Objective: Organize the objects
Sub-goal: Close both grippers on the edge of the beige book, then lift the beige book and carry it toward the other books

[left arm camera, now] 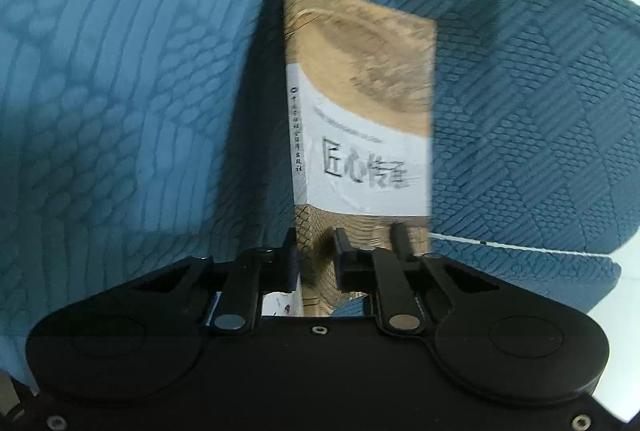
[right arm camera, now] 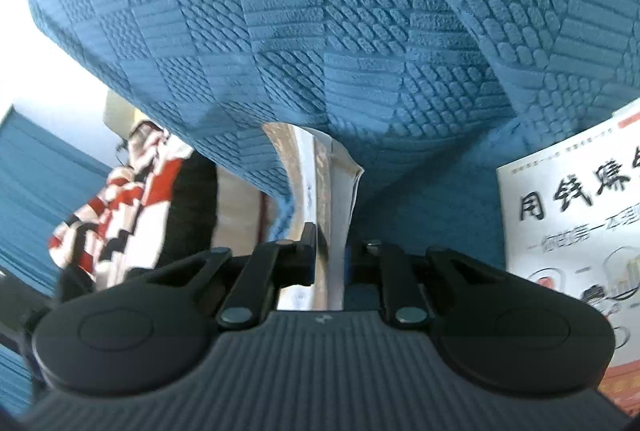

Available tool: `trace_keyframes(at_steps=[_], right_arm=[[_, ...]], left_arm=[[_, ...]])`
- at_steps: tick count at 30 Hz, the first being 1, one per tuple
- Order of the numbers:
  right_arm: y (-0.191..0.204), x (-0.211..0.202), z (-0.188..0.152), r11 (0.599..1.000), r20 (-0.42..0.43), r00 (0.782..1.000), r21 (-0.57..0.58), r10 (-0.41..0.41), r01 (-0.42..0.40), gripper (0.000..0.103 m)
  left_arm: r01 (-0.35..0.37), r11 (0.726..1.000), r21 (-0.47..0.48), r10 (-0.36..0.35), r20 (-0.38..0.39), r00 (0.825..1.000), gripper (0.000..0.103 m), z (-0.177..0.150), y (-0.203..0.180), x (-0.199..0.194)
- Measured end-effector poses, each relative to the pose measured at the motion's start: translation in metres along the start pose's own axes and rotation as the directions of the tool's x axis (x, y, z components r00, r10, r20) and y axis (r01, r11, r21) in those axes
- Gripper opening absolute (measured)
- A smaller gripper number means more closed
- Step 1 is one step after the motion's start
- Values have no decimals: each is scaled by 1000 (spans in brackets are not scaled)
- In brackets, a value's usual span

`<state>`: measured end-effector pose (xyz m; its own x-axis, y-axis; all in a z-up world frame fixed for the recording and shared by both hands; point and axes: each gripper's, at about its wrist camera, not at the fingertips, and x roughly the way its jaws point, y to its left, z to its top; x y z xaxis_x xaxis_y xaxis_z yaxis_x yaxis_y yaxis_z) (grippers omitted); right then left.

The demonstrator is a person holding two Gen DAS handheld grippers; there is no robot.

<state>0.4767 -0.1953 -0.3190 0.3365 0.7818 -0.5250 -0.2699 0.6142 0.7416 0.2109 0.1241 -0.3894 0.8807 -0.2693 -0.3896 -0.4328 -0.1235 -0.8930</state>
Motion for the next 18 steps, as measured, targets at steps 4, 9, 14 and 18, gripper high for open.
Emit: trace_keyframes(at_steps=[4,9,14,18], right_arm=[[6,-8,-3,999,11,1000,-38,3,-3,14],[28,-29,-9,995,45,999,-99,16,-12,13],[55,-55,-12,989,94,995,-144,27,-13,14],[73,-72,-16,985,128,992,-170,13,9,15]], left_arm=[[6,998,65,-7,14,1000,12,3,-15,-17],[-20,981,191,13,38,999,14,1,-40,-43],[31,981,193,-31,-5,1000,16,-3,-53,-62],[54,973,226,-51,-19,999,16,-12,-67,-74]])
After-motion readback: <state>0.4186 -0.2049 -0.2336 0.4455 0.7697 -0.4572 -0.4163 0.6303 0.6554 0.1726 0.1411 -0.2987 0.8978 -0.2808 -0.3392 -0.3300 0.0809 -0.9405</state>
